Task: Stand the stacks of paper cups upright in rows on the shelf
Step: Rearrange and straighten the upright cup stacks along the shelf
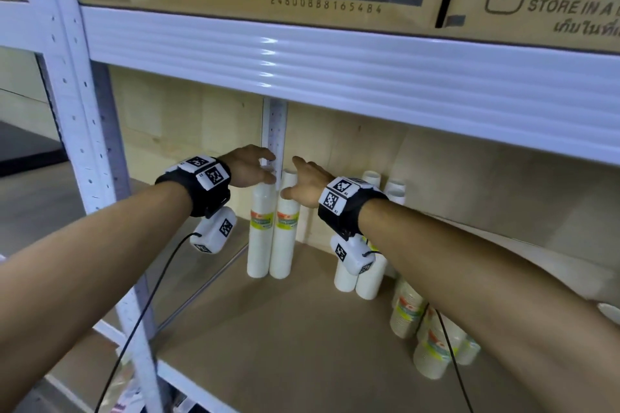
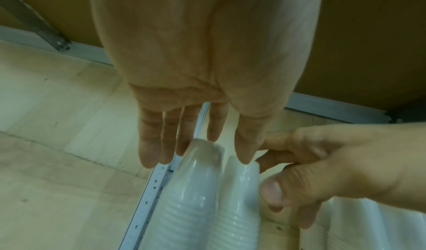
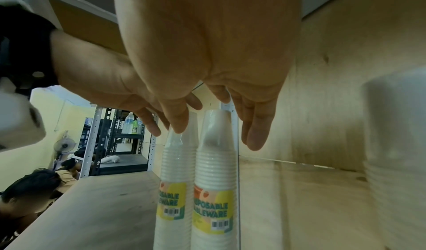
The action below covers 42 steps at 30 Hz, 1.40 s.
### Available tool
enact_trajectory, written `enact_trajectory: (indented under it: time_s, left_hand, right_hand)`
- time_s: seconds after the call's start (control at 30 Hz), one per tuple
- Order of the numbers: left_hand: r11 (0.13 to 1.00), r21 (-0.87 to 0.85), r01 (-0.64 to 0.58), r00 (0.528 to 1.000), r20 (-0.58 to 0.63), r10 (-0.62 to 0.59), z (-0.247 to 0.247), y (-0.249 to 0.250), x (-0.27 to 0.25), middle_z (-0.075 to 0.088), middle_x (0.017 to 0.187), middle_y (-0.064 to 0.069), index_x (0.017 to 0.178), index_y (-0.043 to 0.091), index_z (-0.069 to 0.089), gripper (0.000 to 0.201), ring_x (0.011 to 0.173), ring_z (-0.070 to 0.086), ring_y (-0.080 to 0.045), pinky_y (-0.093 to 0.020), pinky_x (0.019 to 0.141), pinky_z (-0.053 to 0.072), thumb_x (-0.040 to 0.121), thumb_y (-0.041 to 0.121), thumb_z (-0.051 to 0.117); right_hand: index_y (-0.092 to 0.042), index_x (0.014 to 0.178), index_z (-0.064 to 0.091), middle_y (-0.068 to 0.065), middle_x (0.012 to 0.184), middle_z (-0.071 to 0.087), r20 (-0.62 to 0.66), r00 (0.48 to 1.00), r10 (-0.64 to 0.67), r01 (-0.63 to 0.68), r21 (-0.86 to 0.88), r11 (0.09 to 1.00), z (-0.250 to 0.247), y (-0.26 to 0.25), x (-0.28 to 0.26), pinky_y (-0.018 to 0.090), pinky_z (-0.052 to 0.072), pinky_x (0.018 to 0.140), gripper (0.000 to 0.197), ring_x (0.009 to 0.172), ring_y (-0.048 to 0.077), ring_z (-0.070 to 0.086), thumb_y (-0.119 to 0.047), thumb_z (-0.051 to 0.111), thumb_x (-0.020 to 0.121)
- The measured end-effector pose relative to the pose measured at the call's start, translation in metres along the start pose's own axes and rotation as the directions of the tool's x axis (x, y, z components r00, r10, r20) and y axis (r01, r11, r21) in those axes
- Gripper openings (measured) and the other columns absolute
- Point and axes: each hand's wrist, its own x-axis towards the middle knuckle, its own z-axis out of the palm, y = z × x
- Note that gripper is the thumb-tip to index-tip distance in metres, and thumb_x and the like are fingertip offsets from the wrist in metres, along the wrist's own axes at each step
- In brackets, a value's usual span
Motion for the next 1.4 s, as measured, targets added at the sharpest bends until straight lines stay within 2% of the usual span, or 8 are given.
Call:
enact_trajectory:
  time_s: [0.17,0.37,0.57,0.73,0.87,1.0,1.2,1.4]
  left_hand:
    - [0.999,-0.036,-0.031,0.999,-0.035,0.029,0.016,-0.006,-0.001,0.040,0.148,-0.004,0.141,0.025,0.044,0.057,0.127,0.046,-0.024,-0.030,0.095,0.042,0.089,0.033,0.066]
    - [0.976,-0.200,-0.081,0.993,-0.100,0.061,0.023,-0.014,-0.002,0.051,0.104,-0.004,0.124,0.021,0.052,0.039,0.081,0.054,-0.019,-0.023,0.056,0.044,0.088,0.014,0.066]
    - [0.957,-0.280,-0.073,0.996,-0.068,0.057,0.020,-0.012,-0.010,0.058,0.101,-0.006,0.118,0.017,0.055,0.035,0.083,0.060,-0.028,-0.043,0.075,0.058,0.085,0.008,0.067]
    - [0.968,-0.235,-0.086,0.996,-0.005,0.087,0.013,-0.004,-0.012,0.056,0.107,-0.012,0.109,0.019,0.058,0.033,0.079,0.057,-0.025,-0.039,0.068,0.057,0.081,0.006,0.070]
    - [0.967,-0.235,-0.096,0.991,0.067,0.114,0.009,0.011,-0.012,0.054,0.100,-0.008,0.110,0.013,0.059,0.031,0.078,0.056,-0.022,-0.042,0.074,0.056,0.083,0.002,0.070]
    - [0.982,-0.151,-0.111,0.981,0.142,0.132,0.008,0.032,-0.013,0.062,0.103,-0.020,0.111,0.017,0.061,0.034,0.092,0.066,-0.038,-0.054,0.083,0.057,0.081,0.011,0.075]
    - [0.974,-0.174,-0.147,0.947,0.261,0.189,0.014,0.070,-0.015,0.066,0.092,-0.015,0.113,0.018,0.060,0.038,0.079,0.067,-0.026,-0.042,0.084,0.060,0.080,0.012,0.078]
    - [0.959,-0.196,-0.206,0.913,0.313,0.260,0.028,0.106,-0.014,0.064,0.096,-0.020,0.113,0.015,0.059,0.039,0.082,0.065,-0.027,-0.048,0.089,0.057,0.080,0.007,0.078]
  right_hand:
    - [-0.014,0.147,0.030,0.008,0.146,0.044,0.001,1.000,0.017,-0.017,0.051,0.999,0.012,0.001,0.007,0.033,0.048,0.088,0.072,0.123,0.027,0.052,-0.032,0.066,0.088]
    - [-0.011,0.137,0.037,0.003,0.147,0.047,-0.050,0.999,-0.005,0.011,0.126,0.992,0.017,0.002,0.007,0.038,0.051,0.093,0.052,0.117,0.028,0.057,-0.020,0.061,0.091]
    - [-0.011,0.124,0.042,0.006,0.131,0.055,-0.037,0.999,0.000,0.004,0.112,0.994,0.013,0.003,0.002,0.030,0.048,0.072,0.045,0.100,0.025,0.058,-0.021,0.065,0.088]
    - [-0.010,0.123,0.044,0.007,0.114,0.054,-0.023,1.000,-0.011,0.011,0.027,1.000,0.005,0.004,-0.006,0.027,0.040,0.055,0.051,0.089,0.022,0.055,-0.028,0.071,0.083]
    - [-0.011,0.118,0.048,0.006,0.111,0.056,-0.024,1.000,-0.005,0.005,-0.009,1.000,-0.005,0.008,-0.016,0.027,0.042,0.056,0.051,0.090,0.022,0.058,-0.032,0.074,0.079]
    - [-0.014,0.110,0.054,0.003,0.104,0.058,-0.019,0.999,0.028,-0.029,-0.048,0.998,-0.020,0.019,-0.030,0.028,0.045,0.061,0.051,0.089,0.019,0.058,-0.040,0.077,0.073]
    - [-0.013,0.101,0.060,0.002,0.095,0.065,-0.007,0.996,0.088,-0.089,-0.067,0.994,-0.041,0.042,-0.057,0.031,0.053,0.062,0.052,0.078,0.018,0.064,-0.044,0.081,0.066]
    - [-0.011,0.101,0.058,0.001,0.078,0.062,-0.013,0.987,0.159,-0.159,-0.024,0.987,-0.059,0.068,-0.083,0.029,0.052,0.055,0.047,0.062,0.016,0.063,-0.036,0.082,0.069]
